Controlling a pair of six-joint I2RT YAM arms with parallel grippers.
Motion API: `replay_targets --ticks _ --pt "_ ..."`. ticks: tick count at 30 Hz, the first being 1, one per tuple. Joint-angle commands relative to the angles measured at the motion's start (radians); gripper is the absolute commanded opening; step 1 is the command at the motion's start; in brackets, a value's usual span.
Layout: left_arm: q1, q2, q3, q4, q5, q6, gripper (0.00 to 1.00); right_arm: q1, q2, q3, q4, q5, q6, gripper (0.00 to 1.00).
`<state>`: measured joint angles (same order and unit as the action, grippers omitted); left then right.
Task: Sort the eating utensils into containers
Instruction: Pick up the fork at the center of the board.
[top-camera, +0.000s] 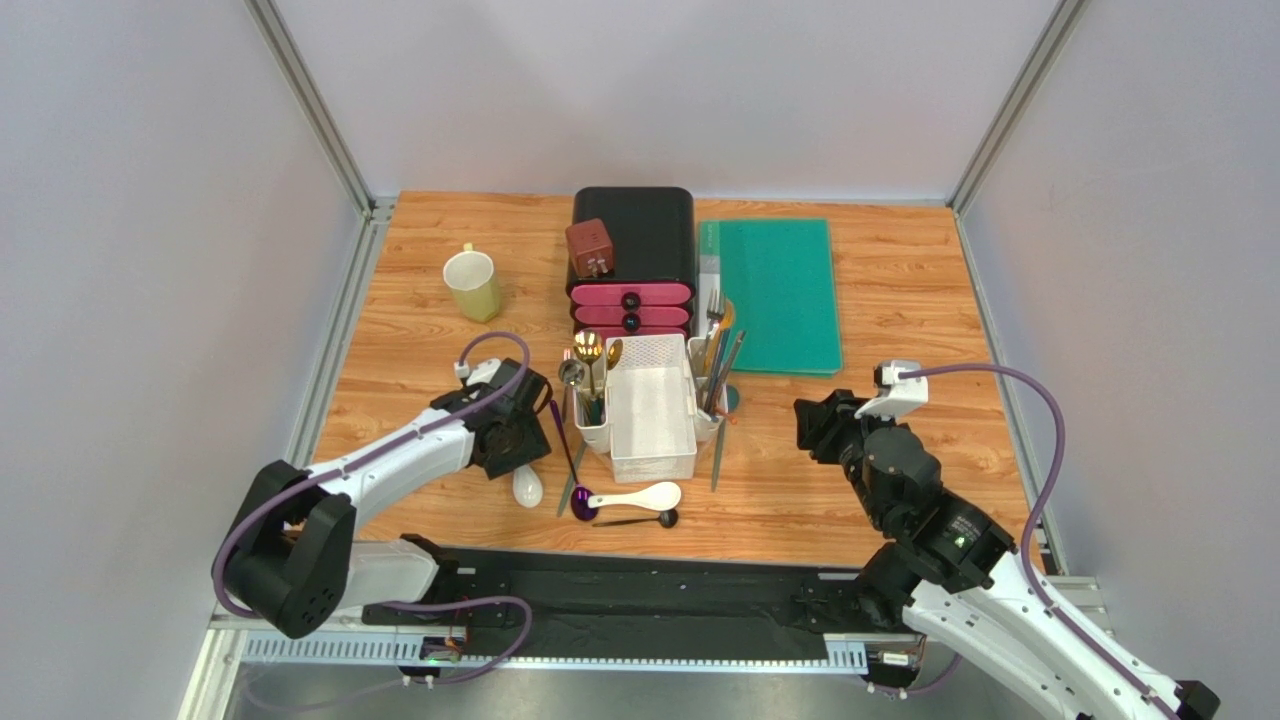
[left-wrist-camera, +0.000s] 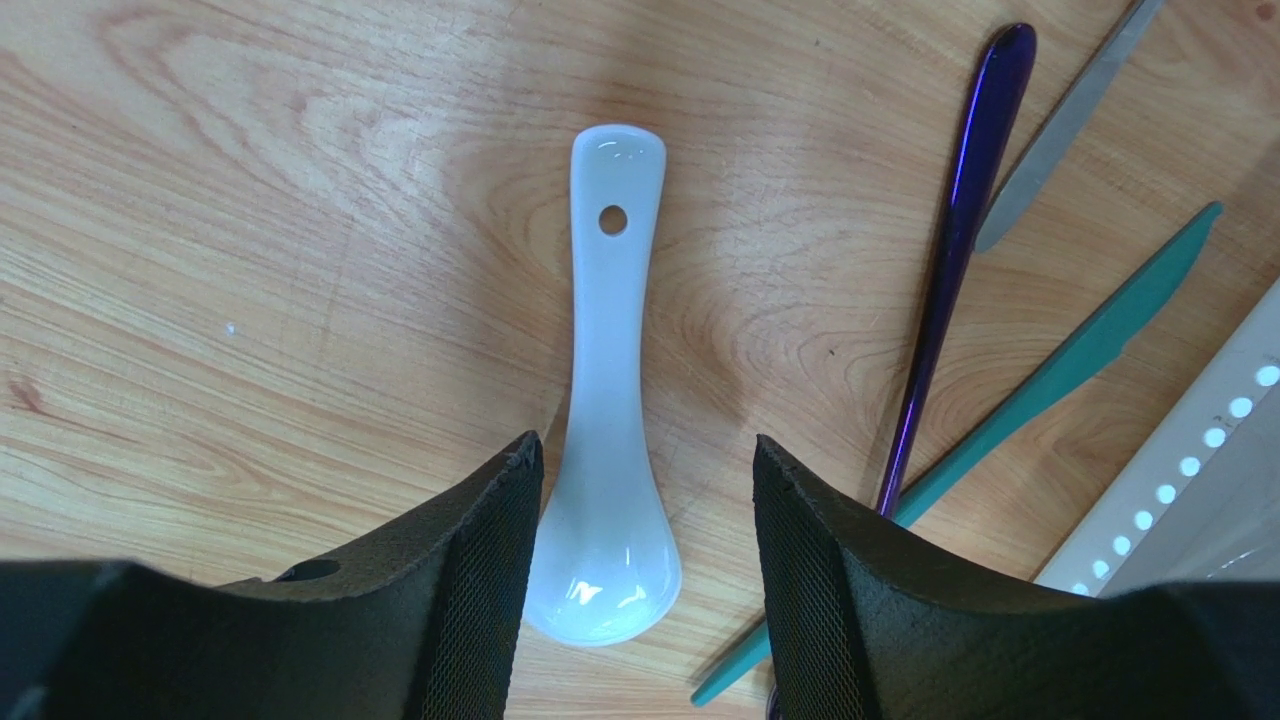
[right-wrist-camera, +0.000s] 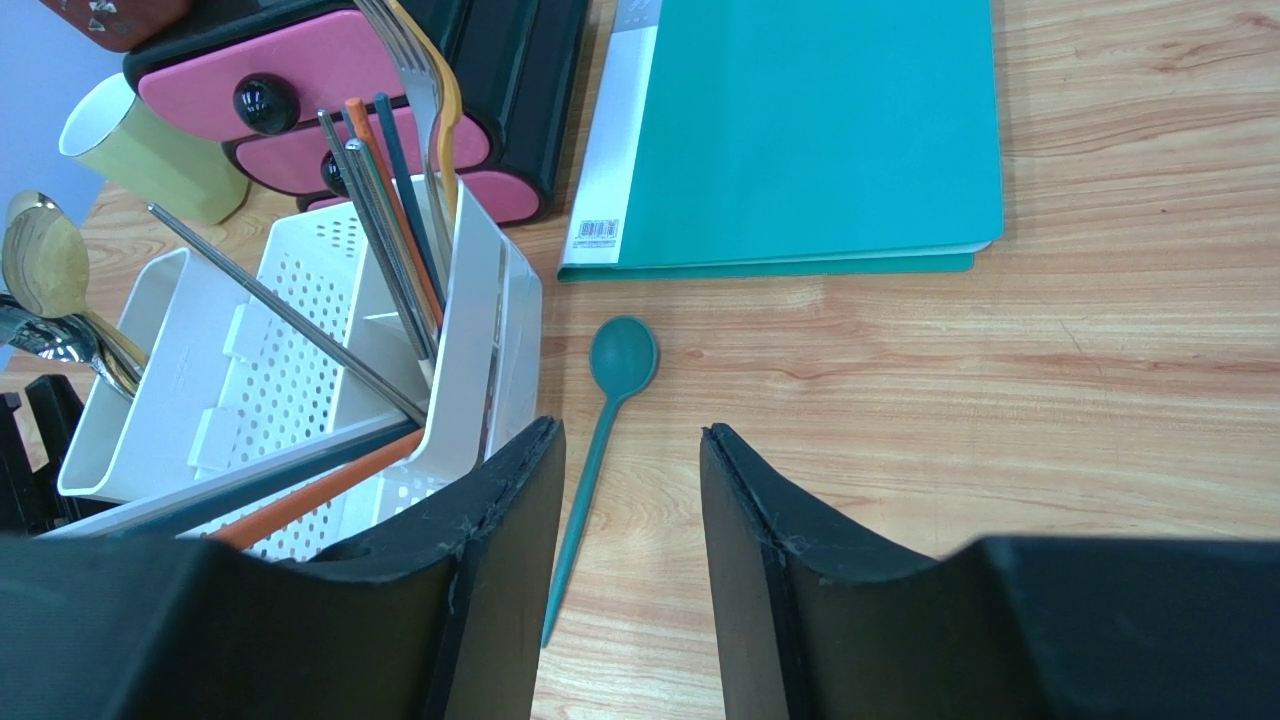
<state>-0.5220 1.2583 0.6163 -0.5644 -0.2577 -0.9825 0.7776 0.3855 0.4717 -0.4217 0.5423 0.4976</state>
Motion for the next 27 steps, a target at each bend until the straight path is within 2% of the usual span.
replay_targets --ticks 1,7,10,11,13,16,17,19,27 --pt "0.031 0.007 0.039 -0.023 0.066 0.001 0.60 0.005 0.001 0.018 0.014 0.021 0.009 0.44" --pt "0.059 0.039 0.033 -0.005 0.115 0.025 0.58 0.005 -0.004 0.028 0.014 0.022 0.004 0.43" --pt "0.060 0.046 0.040 -0.008 0.129 0.038 0.51 0.002 -0.002 0.033 0.014 0.024 -0.001 0.43" --pt "0.060 0.046 0.042 -0.012 0.133 0.044 0.44 0.003 0.000 0.035 0.012 0.025 -0.001 0.43" --pt "0.060 0.036 0.045 -0.022 0.140 0.051 0.38 0.003 -0.004 0.036 0.012 0.025 0.001 0.44" --pt "0.059 0.020 0.049 -0.041 0.146 0.070 0.19 0.005 -0.002 0.033 0.011 0.028 0.002 0.43" --pt "0.060 0.018 0.051 -0.046 0.146 0.073 0.08 0.003 -0.004 0.031 0.012 0.028 0.002 0.44" --pt "0.060 0.006 0.053 -0.057 0.146 0.084 0.00 0.003 -0.005 0.030 0.012 0.028 0.007 0.43" --pt "0.060 -0.042 0.045 -0.078 0.144 0.108 0.00 0.003 0.000 0.024 0.012 0.028 0.016 0.43"
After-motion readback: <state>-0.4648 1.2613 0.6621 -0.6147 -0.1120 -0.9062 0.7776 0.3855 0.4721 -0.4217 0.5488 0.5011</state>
